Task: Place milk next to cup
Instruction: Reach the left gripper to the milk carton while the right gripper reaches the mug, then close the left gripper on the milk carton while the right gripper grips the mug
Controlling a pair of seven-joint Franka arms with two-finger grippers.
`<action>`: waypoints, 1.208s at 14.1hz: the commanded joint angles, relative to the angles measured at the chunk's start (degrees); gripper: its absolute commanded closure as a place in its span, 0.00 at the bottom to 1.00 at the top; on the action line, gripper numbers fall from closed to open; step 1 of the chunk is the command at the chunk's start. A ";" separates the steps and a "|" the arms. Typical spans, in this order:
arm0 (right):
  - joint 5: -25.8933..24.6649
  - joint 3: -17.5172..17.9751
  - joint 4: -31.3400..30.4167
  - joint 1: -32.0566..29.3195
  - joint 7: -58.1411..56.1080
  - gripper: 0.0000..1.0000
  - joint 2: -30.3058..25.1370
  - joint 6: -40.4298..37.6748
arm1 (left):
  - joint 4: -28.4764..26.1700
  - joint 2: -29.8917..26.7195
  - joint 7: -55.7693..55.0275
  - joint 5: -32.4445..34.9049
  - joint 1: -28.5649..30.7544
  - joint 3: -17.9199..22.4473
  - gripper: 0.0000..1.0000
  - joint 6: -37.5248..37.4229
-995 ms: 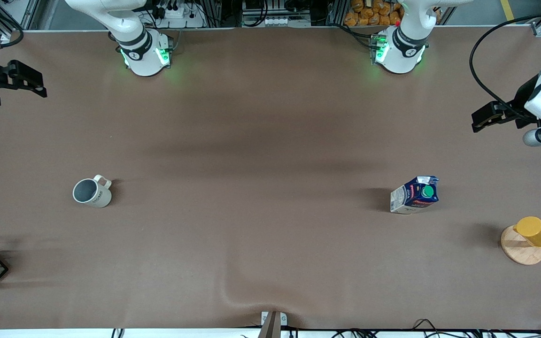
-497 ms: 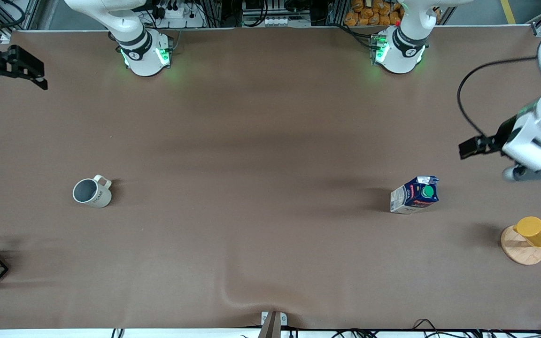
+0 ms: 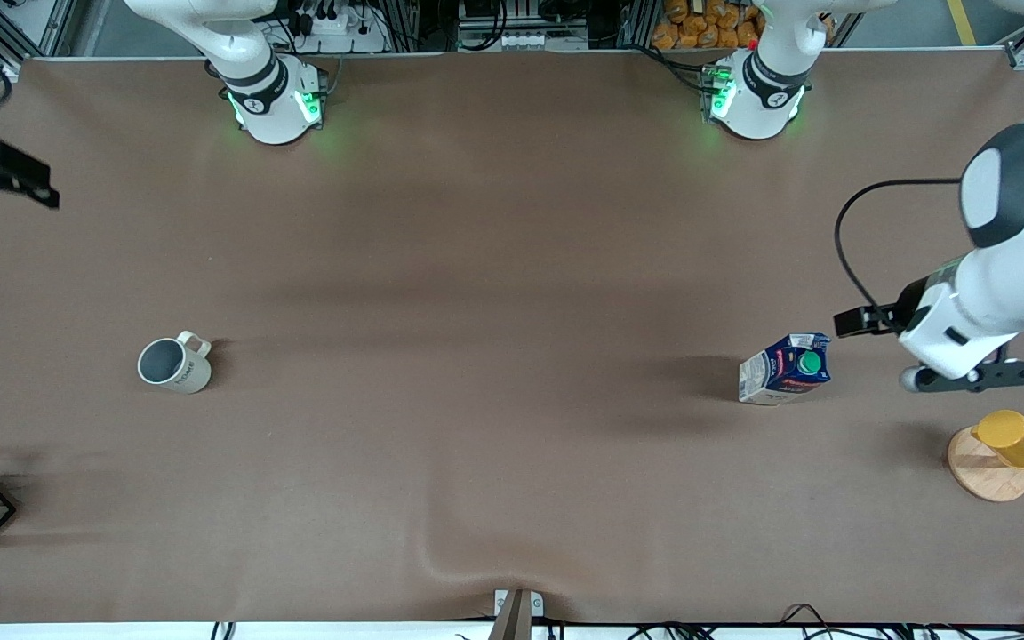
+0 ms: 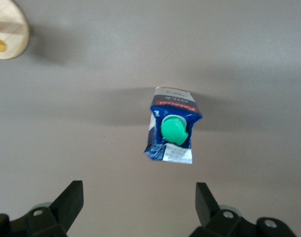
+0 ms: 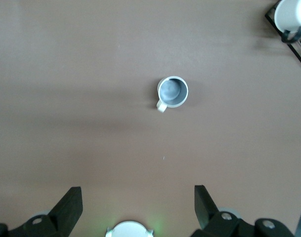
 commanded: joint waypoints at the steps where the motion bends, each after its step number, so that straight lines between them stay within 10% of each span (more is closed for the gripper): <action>1: 0.79 0.52 -1.62 -1.30 0.17 0.00 6.59 6.92 | 0.62 2.51 -1.51 -1.11 -1.81 0.27 0.00 1.83; 17: 0.18 0.61 -9.70 -12.47 -17.32 0.00 20.39 33.56 | -4.57 6.92 -0.89 -1.11 -1.55 0.27 0.00 8.43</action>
